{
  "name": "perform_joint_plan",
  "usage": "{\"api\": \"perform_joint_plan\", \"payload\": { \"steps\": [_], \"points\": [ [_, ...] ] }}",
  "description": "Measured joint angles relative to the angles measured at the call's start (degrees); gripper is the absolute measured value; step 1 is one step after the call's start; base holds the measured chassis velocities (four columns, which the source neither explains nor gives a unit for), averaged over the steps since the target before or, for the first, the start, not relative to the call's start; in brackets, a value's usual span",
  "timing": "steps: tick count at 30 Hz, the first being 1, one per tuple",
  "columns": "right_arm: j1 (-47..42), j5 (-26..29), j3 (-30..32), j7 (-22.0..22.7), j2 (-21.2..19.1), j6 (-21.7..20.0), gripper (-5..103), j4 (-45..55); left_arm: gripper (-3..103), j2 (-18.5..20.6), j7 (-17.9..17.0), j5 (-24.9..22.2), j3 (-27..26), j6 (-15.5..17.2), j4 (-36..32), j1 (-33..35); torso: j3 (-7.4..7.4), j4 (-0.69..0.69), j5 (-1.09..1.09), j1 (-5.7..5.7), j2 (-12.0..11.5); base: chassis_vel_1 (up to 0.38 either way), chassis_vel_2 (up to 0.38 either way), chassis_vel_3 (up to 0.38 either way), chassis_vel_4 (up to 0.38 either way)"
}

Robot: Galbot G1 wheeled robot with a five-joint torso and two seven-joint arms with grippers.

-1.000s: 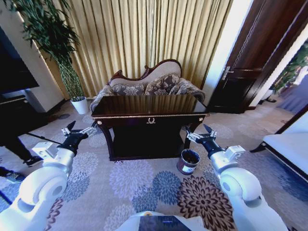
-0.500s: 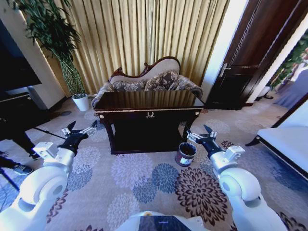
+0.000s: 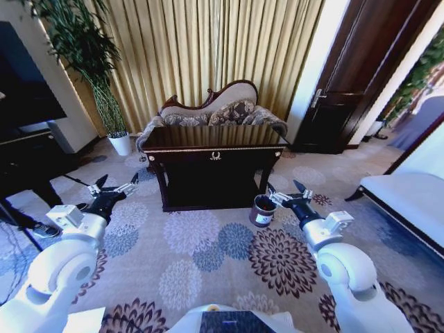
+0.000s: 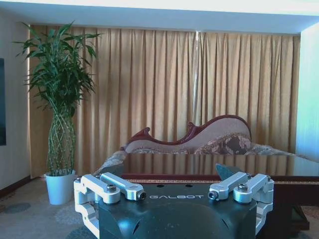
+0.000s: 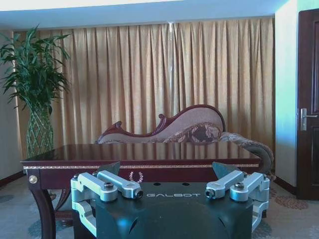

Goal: Move to the front of the table and place the trash on the table into the trash bin.

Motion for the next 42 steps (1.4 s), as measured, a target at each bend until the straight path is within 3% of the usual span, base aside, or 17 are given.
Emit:
{"api": "perform_joint_plan", "payload": {
  "steps": [10,16,19,42],
  "points": [
    [0.41,0.0,0.0,0.01,-0.05,0.31,100,-0.93,100,0.02,0.01,0.0,0.15,-0.01,0.05,-0.19,-0.02,0.0,0.0,-0.04,0.02,0.205,-0.218,-0.184,0.206],
    [0.47,-0.15,-0.32,0.0,0.0,3.35,100,-2.36,100,-0.01,-0.03,0.05,0.54,-0.16,0.13,-0.26,-0.02,0.02,-0.01,-0.04,0.02,0.175,-0.142,-0.158,0.147],
    [0.8,-0.15,-0.38,-0.49,-0.04,4.59,100,-2.82,100,-0.18,-0.03,1.24,1.5,-1.71,0.55,-0.25,0.0,0.0,0.0,-0.02,0.02,0.057,-0.065,-0.067,0.06],
    [0.82,-2.31,-0.08,-0.24,0.37,4.19,100,-3.86,100,-1.4,-0.32,2.62,3.16,-2.68,1.29,-0.89,0.0,0.01,-0.01,0.0,0.0,0.001,-0.001,-0.002,0.001]
  ]
}}
